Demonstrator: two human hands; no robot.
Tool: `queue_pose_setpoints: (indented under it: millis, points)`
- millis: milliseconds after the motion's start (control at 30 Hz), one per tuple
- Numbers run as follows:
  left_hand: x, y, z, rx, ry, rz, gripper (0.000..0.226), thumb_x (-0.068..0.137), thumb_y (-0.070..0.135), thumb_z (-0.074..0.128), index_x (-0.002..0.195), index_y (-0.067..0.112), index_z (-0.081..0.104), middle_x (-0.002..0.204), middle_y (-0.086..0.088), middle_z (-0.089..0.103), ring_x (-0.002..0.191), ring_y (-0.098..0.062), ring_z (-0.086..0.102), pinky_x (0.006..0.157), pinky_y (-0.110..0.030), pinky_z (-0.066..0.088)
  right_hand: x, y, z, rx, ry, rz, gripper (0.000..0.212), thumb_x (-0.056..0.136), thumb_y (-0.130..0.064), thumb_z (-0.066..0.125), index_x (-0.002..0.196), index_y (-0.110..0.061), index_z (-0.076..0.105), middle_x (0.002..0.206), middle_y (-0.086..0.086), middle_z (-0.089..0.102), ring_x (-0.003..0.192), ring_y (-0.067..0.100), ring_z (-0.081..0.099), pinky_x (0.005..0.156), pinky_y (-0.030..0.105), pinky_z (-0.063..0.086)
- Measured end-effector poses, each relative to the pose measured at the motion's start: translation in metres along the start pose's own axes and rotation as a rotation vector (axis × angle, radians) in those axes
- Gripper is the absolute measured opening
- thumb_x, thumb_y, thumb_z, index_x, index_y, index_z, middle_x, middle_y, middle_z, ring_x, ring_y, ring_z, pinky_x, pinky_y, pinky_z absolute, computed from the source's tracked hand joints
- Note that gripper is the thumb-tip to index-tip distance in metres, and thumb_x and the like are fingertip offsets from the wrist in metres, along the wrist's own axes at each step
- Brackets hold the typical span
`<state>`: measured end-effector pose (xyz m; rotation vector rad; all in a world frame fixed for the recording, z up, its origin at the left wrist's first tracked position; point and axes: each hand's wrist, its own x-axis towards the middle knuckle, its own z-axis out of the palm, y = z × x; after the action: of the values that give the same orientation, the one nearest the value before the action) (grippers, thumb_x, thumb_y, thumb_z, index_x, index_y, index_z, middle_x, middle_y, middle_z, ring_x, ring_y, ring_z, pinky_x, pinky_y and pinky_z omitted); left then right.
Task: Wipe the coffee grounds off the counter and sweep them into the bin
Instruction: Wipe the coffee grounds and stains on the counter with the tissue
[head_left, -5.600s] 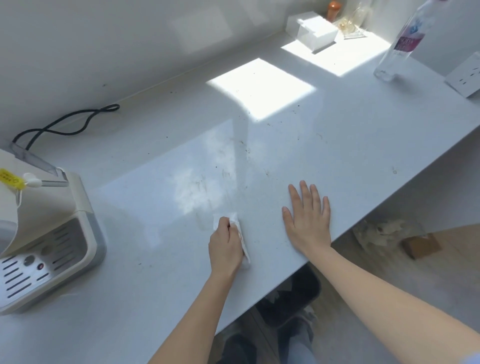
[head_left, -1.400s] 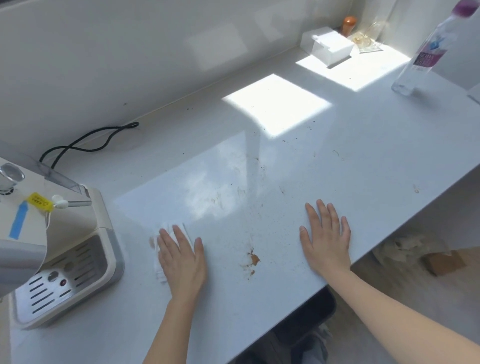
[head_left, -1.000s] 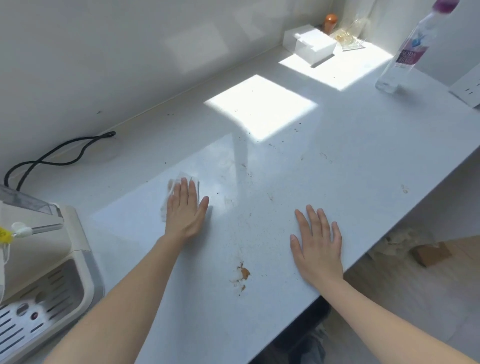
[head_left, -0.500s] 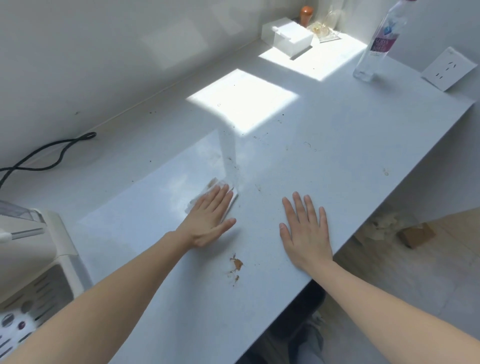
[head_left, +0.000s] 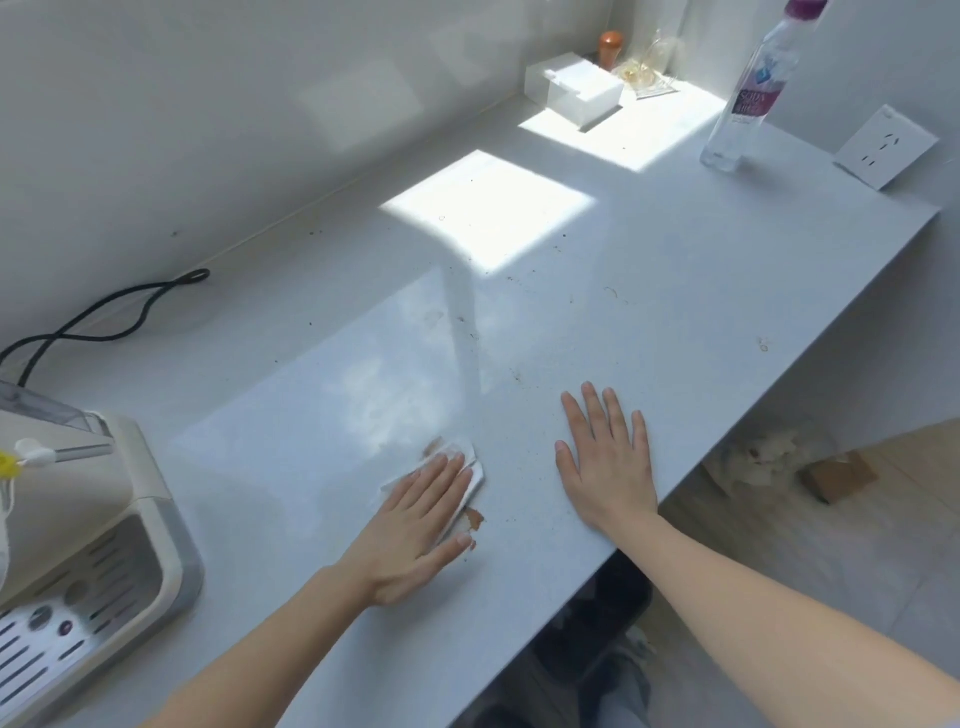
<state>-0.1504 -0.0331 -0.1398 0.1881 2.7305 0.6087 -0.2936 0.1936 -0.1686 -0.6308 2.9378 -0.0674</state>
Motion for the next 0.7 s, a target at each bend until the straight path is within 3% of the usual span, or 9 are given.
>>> queue_pose_setpoints:
  millis: [133, 233, 333, 433, 567, 700]
  points:
    - [-0.027, -0.012, 0.011, -0.139, 0.195, -0.328, 0.073, 0.085, 0.068, 0.001, 0.146, 0.032, -0.018, 0.153, 0.015, -0.03, 0.14, -0.002, -0.028, 0.115, -0.024, -0.018, -0.001, 0.0, 0.0, 0.018, 0.005, 0.0, 0.062, 0.095, -0.046, 0.012, 0.151, -0.026, -0.005, 0.161, -0.001, -0.007, 0.147, 0.019, -0.011, 0.119, 0.046, -0.002]
    - [-0.049, -0.024, 0.022, -0.154, 0.309, -0.635, 0.08, 0.081, 0.066, -0.003, 0.147, 0.022, -0.013, 0.157, 0.003, -0.021, 0.141, -0.006, -0.026, 0.117, -0.027, -0.015, -0.001, 0.0, -0.001, 0.015, 0.005, 0.001, 0.061, 0.095, -0.046, 0.011, 0.151, -0.026, -0.007, 0.161, -0.001, -0.007, 0.147, 0.019, -0.01, 0.119, 0.046, -0.003]
    - [-0.038, -0.04, 0.022, -0.135, 0.344, -0.791, 0.071, 0.094, 0.052, 0.011, 0.148, 0.01, -0.005, 0.159, -0.01, -0.009, 0.146, -0.018, -0.015, 0.118, -0.033, -0.009, -0.001, 0.0, -0.002, 0.006, -0.004, -0.003, 0.062, 0.094, -0.047, 0.004, 0.151, -0.026, -0.006, 0.161, -0.001, -0.009, 0.147, 0.019, -0.012, 0.119, 0.046, -0.004]
    - [-0.004, -0.059, 0.004, -0.107, 0.338, -0.791, 0.063, 0.1, 0.037, 0.021, 0.149, 0.007, -0.003, 0.159, -0.012, -0.01, 0.147, -0.024, -0.012, 0.119, -0.037, -0.007, 0.0, -0.001, -0.003, 0.017, -0.003, -0.002, 0.063, 0.093, -0.047, 0.004, 0.152, -0.026, -0.004, 0.161, -0.001, -0.008, 0.147, 0.019, -0.011, 0.119, 0.046, -0.004]
    - [0.049, -0.075, -0.028, -0.117, 0.3, -0.719, 0.067, 0.098, 0.046, 0.018, 0.149, 0.012, -0.007, 0.159, -0.006, -0.015, 0.146, -0.02, -0.017, 0.118, -0.036, -0.009, 0.0, -0.002, -0.005, 0.019, 0.014, 0.004, 0.063, 0.094, -0.045, 0.01, 0.152, -0.023, 0.004, 0.161, 0.001, -0.001, 0.148, 0.022, -0.003, 0.119, 0.048, 0.004]
    - [0.111, -0.084, -0.056, -0.114, 0.242, -0.61, 0.068, 0.097, 0.051, 0.015, 0.149, 0.016, -0.01, 0.159, -0.001, -0.019, 0.145, -0.016, -0.02, 0.117, -0.035, -0.012, -0.002, -0.002, -0.007, 0.025, 0.004, 0.016, 0.064, 0.094, -0.045, 0.011, 0.151, -0.019, 0.0, 0.161, 0.001, -0.001, 0.148, 0.021, -0.003, 0.119, 0.047, 0.003]
